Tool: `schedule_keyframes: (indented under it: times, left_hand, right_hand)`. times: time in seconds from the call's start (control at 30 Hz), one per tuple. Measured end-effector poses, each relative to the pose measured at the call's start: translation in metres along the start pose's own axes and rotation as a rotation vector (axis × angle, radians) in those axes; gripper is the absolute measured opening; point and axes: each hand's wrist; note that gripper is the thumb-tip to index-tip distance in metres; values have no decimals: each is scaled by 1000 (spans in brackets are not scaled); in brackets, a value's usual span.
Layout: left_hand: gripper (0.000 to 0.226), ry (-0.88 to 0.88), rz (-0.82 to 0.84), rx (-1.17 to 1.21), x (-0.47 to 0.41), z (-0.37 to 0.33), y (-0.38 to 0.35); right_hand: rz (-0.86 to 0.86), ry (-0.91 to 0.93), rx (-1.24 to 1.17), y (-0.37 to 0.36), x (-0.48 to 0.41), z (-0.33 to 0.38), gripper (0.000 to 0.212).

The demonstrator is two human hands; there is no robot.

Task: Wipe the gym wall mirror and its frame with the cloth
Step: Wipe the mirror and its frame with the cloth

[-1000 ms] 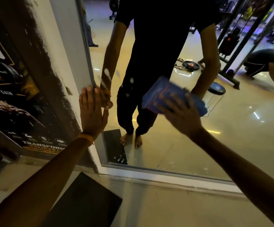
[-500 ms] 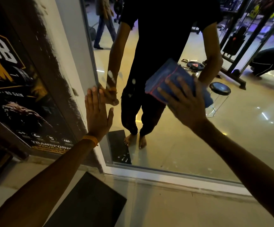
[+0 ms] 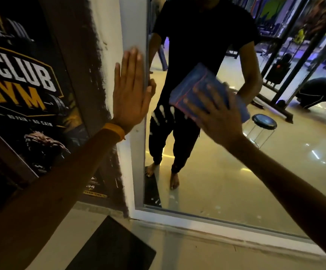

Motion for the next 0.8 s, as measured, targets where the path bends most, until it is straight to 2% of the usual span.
schedule_keyframes:
  times: [0.07,0.13,0.2,0.27,0.37,0.43,0.5,0.57,0.6,0.63,0.7,0.73,0.8]
  left_hand:
    - [62,-48,-16,29,-28,-5,2]
    - [60,-114,-37,46,-46,-3,1]
    - [60,-139,-54,23,-52,4,-1]
    - [59,-149,-57,8,-50,9,-3]
    - [59,-165,-49,1,-48,7,-5]
    - [58,-166,-43,9,-48,6,-4]
    - [57,-164,-49,3,-47,6,-4]
    - [55,-181,-73,4,-46,5,-5]
    - [54,-187,-85,6,-46,5,-6]
    - [55,-189,-89,8,-46,4,-6]
    - [54,-194,-84,-1,-46,5,-7]
    - [52,-198,-80,-7,-46,6,-6]
    - [53,-204,-71,-23,-46,8,-7]
  right_hand:
    - [-42,-197,44,4,-38,-12,63]
    - [-42,-250,73,2,-36,11,64]
    - [40,-94,63,-10,11,60,64]
    - [147,105,105,-18,64,98,73]
    - [149,204,90,-16,69,86,75]
    - [96,105,-14,-11,41,52,69]
    - [12,-128,16,-7,5,18,60]
    - [-34,-357,55,-6,-12,17,61]
    - [-16,-405,67,-7,-7,30,64]
    - [38,-386,56,-10,10,49,71]
    - [160,-160,12,-18,59,92,78]
    - [194,-37,43,-19,80,104,75]
    - [191,82,76,-18,93,99,67]
Point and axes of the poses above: each hand's wrist, its own x-axis away from the middle knuckle, its own y-axis out of the back of the hand, z = x × y, and after that the axes turned 10 degrees about x, right-handed
